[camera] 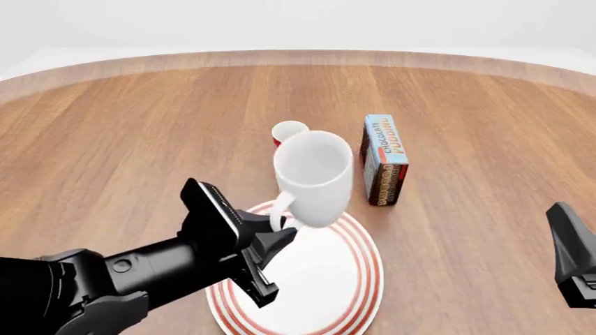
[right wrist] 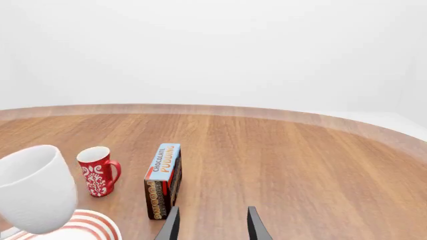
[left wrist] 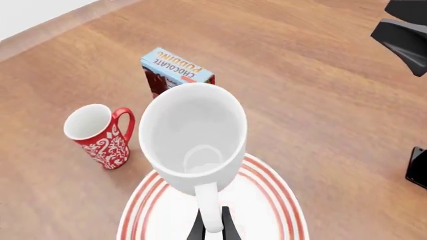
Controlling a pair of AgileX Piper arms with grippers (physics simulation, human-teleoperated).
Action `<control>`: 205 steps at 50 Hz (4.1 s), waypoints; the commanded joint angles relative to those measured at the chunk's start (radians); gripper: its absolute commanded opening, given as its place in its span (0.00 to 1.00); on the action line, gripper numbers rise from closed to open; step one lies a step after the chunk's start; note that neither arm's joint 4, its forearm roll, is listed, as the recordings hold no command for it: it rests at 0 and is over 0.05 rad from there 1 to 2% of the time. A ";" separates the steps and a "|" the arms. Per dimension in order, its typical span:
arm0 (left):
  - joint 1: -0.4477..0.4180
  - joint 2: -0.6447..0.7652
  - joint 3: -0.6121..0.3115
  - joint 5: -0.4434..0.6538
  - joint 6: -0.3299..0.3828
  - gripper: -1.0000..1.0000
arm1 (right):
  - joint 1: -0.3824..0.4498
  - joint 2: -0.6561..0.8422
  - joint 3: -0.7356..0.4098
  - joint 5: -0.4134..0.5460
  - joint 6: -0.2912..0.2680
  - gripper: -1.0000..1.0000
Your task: Pick up the white mug and put it on the plate, and put the chocolate pudding to the right of the plate.
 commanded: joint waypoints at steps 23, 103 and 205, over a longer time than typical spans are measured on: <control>0.014 -0.014 0.091 -0.017 -0.032 0.00 | 0.000 0.000 0.000 0.000 0.000 1.00; 0.001 0.186 0.165 -0.189 -0.150 0.00 | 0.000 0.000 0.000 0.000 0.000 1.00; 0.231 -0.826 0.042 0.547 0.072 1.00 | 0.009 0.000 -0.002 -0.002 -0.014 1.00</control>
